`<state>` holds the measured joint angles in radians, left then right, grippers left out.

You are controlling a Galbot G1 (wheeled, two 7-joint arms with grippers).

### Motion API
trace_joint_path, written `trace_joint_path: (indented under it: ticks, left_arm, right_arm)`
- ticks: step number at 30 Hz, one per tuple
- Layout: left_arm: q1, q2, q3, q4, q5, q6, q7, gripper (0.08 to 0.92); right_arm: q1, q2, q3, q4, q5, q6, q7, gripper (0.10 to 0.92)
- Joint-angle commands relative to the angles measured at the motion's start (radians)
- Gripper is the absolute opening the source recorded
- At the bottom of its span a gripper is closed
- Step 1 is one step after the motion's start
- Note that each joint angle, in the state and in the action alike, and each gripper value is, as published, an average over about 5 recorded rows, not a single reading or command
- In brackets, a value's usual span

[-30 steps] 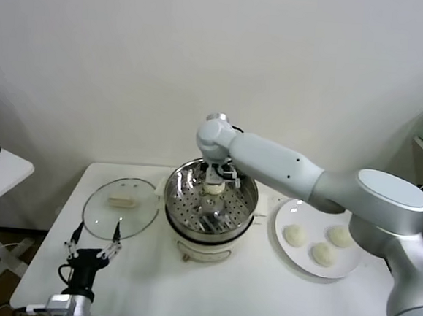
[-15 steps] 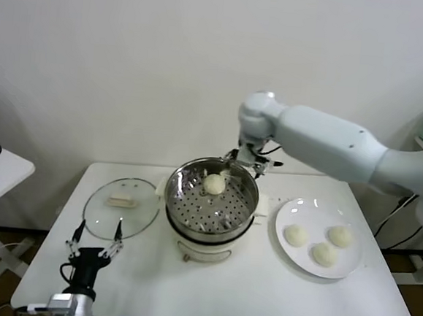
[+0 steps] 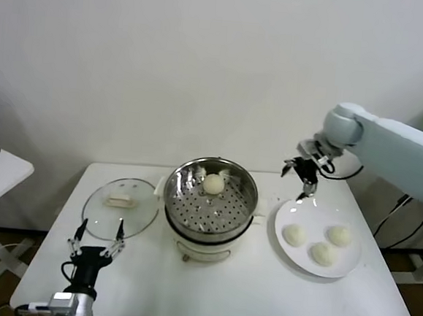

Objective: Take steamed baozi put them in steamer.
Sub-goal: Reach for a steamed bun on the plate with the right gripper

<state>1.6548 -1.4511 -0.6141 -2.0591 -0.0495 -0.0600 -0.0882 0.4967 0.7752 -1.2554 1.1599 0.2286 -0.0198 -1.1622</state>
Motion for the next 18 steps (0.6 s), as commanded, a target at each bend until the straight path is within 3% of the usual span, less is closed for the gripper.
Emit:
trace_joint_path:
  ticks: [1,18]
  left_arm:
    - [0.007,-0.014,0.003,0.000,0.024,-0.001,-0.007,0.823]
    - [0.033,-0.024,-0.015,0.013,0.014,-0.008,-0.008,0.823]
  right_arm:
    - [-0.233,-0.072,0.117,-0.089,-0.004,-0.084,0.029,0.823]
    - [-0.397,0.050,0.210,-0.217,-0.080,-0.051,0.068,0.823]
